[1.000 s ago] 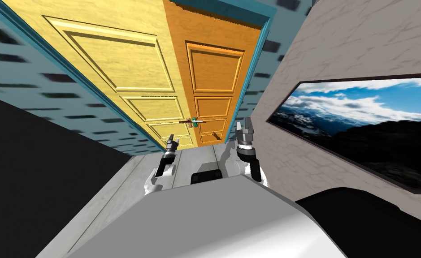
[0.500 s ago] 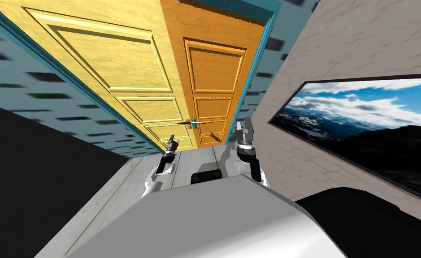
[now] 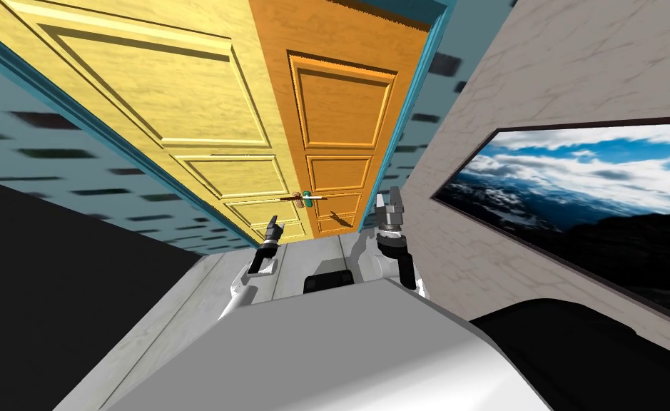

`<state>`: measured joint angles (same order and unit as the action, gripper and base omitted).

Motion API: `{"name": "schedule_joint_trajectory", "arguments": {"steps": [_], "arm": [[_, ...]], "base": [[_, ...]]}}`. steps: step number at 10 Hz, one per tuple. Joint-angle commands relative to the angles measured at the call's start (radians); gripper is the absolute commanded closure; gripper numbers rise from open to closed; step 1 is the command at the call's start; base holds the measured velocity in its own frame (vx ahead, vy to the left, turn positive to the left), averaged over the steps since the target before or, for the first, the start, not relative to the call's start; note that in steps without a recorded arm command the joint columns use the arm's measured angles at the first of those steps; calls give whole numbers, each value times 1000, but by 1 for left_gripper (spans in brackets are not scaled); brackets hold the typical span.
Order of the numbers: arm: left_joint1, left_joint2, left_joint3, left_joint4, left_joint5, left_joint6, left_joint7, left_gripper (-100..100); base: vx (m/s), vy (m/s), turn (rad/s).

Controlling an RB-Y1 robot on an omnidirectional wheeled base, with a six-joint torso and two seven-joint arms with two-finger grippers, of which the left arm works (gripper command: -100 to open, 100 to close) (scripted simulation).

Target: Pull the door open

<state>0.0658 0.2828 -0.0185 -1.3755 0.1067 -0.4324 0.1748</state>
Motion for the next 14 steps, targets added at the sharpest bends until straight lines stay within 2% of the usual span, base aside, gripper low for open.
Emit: {"name": "schedule_joint_trajectory", "arguments": {"steps": [1, 14], "arm": [[-16, 9, 1, 32, 6, 4, 4, -100], [-129, 72, 7, 240, 50, 53, 34, -100]], "base": [[96, -27, 0], [112, -11, -1]]}}
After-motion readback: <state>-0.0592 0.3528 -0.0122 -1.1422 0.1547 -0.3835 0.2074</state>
